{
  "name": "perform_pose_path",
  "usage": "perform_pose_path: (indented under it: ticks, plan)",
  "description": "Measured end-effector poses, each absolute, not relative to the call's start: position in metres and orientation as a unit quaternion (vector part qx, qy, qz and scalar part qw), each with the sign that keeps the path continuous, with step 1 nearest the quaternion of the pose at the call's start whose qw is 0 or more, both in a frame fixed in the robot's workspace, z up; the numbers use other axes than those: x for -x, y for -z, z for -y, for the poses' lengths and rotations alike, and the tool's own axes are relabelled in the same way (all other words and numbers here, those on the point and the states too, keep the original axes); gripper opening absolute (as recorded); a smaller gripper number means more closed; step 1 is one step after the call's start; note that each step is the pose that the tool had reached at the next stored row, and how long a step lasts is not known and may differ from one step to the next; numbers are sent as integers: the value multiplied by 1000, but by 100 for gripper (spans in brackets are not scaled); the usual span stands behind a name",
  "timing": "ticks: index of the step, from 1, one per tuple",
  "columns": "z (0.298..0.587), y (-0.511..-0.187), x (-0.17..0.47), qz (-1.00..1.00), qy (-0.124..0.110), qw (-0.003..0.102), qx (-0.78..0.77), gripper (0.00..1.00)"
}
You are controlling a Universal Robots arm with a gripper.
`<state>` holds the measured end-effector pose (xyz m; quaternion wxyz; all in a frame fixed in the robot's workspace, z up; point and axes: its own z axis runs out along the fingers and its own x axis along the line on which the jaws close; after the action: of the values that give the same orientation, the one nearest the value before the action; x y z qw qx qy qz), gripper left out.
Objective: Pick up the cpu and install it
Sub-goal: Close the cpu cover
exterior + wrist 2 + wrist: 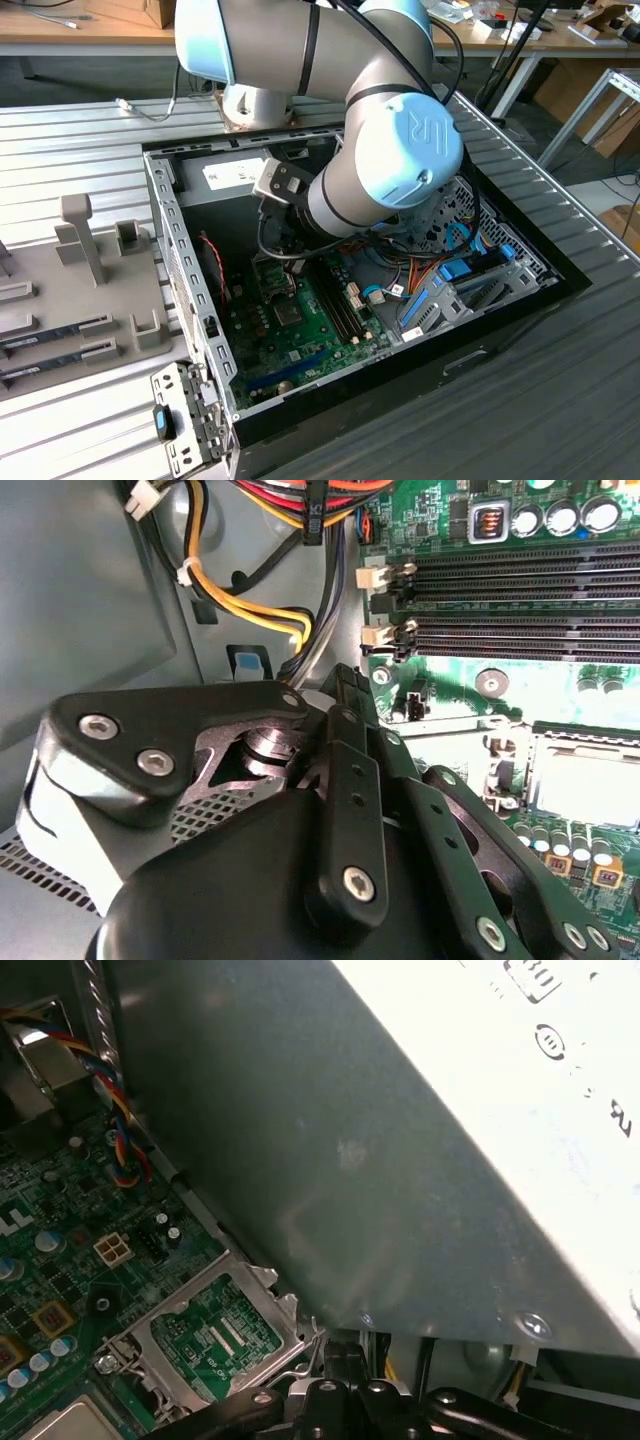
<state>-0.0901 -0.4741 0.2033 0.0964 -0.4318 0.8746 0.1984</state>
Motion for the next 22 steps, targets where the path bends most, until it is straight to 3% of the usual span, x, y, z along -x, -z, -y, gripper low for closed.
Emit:
perform_pose_path:
  ticks: [6,11,22]
  plan:
    - [474,-203,89,-875,-200,95,431,11]
    - [474,-203,87,-877,-214,64,424,11]
    - [484,-204,86,-877,-217,66,424,11]
